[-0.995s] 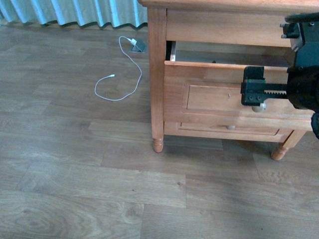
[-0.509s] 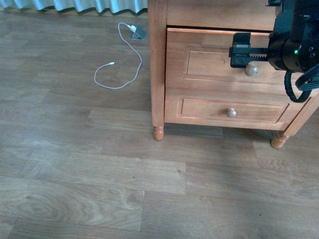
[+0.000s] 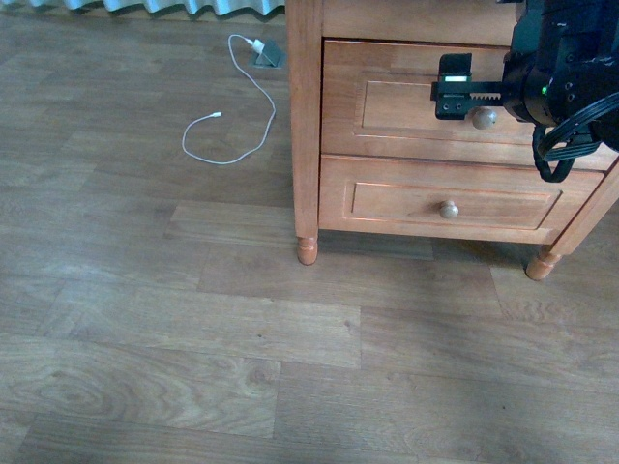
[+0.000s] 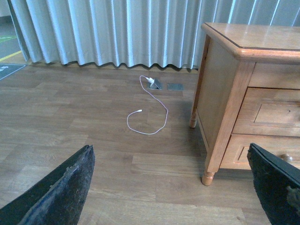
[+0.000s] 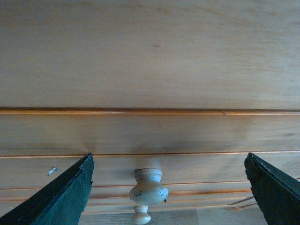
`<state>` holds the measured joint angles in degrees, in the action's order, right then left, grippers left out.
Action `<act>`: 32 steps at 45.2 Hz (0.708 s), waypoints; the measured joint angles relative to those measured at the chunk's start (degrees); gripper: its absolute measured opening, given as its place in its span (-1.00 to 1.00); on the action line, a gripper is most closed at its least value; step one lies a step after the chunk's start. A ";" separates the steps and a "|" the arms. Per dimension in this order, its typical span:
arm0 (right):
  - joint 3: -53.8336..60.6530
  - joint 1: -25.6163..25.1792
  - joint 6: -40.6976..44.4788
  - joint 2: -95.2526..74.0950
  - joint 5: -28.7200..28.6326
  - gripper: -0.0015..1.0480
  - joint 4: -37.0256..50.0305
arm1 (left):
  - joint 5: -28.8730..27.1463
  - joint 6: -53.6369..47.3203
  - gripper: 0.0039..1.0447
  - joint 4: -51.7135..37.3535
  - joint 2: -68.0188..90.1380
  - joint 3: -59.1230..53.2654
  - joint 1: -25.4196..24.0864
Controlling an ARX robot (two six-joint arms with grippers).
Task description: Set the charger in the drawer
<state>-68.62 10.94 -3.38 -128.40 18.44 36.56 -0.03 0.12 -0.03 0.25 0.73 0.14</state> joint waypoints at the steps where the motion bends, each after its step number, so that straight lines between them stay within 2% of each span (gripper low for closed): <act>1: 0.00 0.00 0.02 0.00 0.02 0.84 0.07 | 0.00 0.00 0.89 0.00 0.00 -0.02 0.00; 23: 0.87 -0.02 0.92 1.01 -0.28 0.84 0.85 | 0.00 0.00 0.89 0.00 0.00 0.00 0.00; 32: 9.03 0.24 0.28 12.00 -2.89 0.84 1.22 | 0.00 0.00 0.89 0.00 0.00 0.00 0.00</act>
<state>-59.59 11.18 -3.09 -116.40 15.55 37.78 -0.03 0.12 -0.03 0.25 0.73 0.14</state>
